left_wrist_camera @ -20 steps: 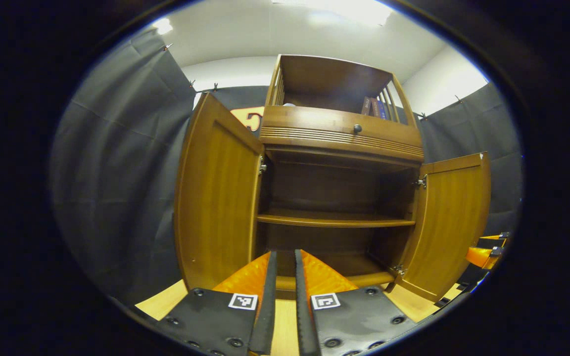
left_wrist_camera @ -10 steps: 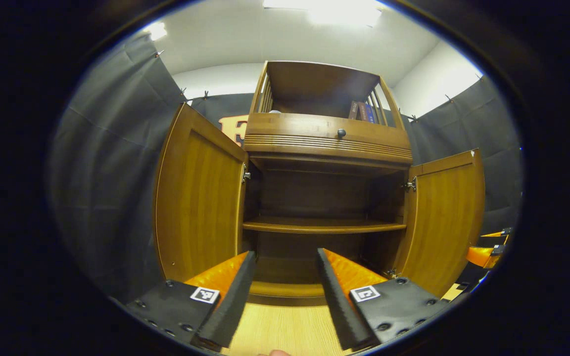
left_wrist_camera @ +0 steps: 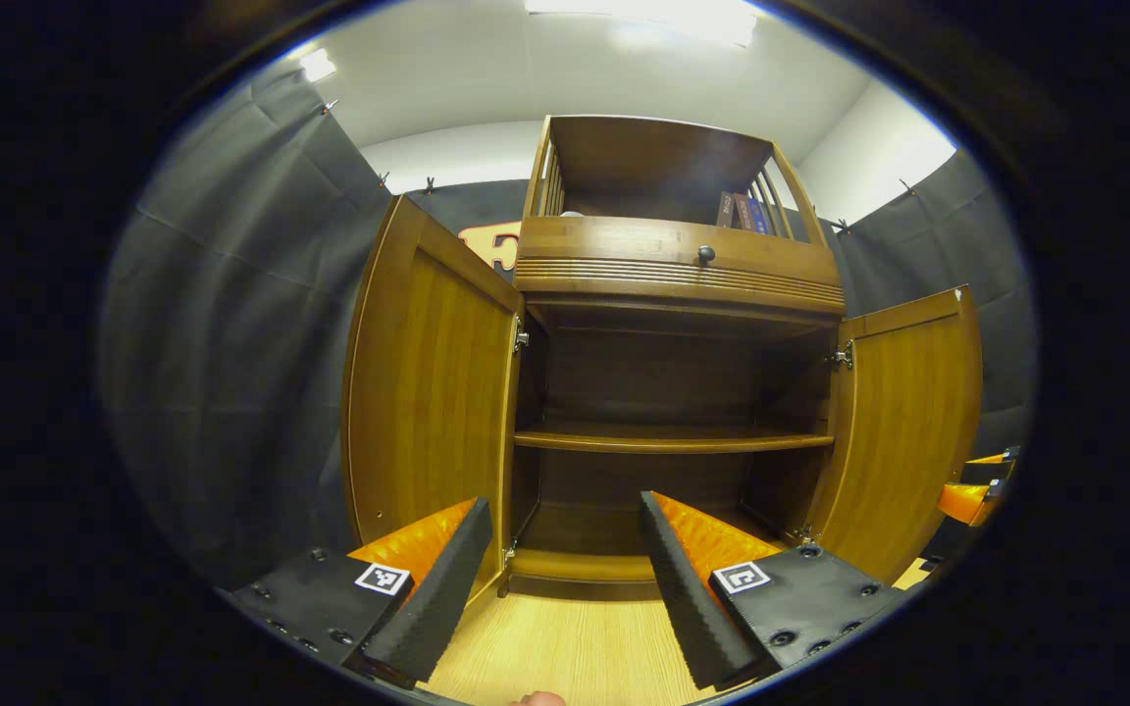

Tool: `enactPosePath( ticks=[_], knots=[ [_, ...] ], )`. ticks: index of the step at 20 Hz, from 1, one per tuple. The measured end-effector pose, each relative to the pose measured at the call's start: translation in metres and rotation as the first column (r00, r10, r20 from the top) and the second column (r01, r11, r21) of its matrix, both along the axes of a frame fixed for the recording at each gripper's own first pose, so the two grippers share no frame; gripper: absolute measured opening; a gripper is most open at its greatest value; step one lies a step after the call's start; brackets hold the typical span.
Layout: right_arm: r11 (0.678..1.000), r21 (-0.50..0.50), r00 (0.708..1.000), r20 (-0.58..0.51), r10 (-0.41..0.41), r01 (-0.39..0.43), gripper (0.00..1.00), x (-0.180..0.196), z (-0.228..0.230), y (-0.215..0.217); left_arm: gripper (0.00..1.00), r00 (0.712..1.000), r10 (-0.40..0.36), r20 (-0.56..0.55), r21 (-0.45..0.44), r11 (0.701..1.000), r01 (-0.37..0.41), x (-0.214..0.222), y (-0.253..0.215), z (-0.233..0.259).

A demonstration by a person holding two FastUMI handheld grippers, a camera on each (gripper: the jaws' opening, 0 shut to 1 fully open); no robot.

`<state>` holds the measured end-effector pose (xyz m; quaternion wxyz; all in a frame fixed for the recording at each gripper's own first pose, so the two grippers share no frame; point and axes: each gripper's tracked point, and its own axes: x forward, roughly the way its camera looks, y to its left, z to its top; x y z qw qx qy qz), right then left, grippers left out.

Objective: Open the right door of the double-door shoe cabinet with the right hand, and open the left door with the left hand.

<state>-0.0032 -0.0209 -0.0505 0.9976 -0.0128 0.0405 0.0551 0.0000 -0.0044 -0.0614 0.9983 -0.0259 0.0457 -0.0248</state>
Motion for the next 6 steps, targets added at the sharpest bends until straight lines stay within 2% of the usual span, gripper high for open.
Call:
enactPosePath(
  ticks=[3,6],
  knots=[
    [1.000,0.004,1.000,0.002,0.003,-0.003,0.92,0.0012,0.0005,0.0021,0.94,1.000,0.015,0.011,0.026,1.000,-0.015,-0.0017,0.0038,0.0040],
    [1.000,0.011,1.000,0.006,-0.001,0.001,0.92,0.0006,0.0011,0.0016,0.94,1.000,0.010,0.026,0.057,0.998,-0.011,-0.0036,0.0057,0.0066]
  ],
)
